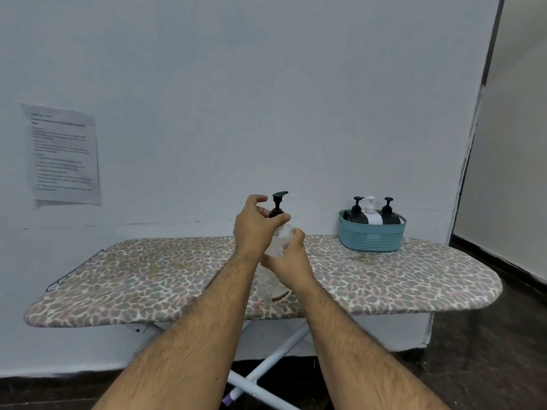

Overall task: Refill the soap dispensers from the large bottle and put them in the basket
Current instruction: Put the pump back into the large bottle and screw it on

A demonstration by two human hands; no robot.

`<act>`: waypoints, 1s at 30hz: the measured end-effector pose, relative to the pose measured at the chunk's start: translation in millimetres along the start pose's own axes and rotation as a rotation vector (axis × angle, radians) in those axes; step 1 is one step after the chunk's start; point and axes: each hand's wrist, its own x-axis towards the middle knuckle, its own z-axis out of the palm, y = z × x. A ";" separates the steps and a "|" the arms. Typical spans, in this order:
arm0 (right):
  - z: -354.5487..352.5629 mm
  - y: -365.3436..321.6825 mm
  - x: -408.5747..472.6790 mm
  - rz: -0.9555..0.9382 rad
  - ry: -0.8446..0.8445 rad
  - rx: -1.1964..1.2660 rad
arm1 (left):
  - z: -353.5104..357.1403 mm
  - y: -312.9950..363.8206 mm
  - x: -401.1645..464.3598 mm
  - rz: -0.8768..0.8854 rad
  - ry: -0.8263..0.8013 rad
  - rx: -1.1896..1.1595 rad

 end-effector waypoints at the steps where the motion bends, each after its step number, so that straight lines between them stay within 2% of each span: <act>1: -0.4 0.2 -0.3 0.001 0.001 0.005 | -0.7 -0.5 0.4 -0.004 0.000 -0.018; 7: -1.1 0.2 0.5 0.002 0.001 0.009 | -7.3 -6.5 3.5 -0.049 -0.155 -0.107; 10: -1.1 -0.9 0.3 -0.011 0.006 -0.001 | -6.5 -6.6 3.8 -0.070 -0.180 -0.158; 15: -0.1 -1.2 -0.7 -0.012 0.002 -0.018 | 0.3 -1.4 2.1 -0.007 -0.128 -0.095; 23: -2.1 0.2 -1.1 -0.031 0.016 0.005 | -0.6 3.6 0.6 -0.018 -0.018 -0.100; 30: -2.1 -0.9 -3.8 -0.037 0.036 -0.007 | -6.2 0.5 1.7 0.008 -0.058 -0.060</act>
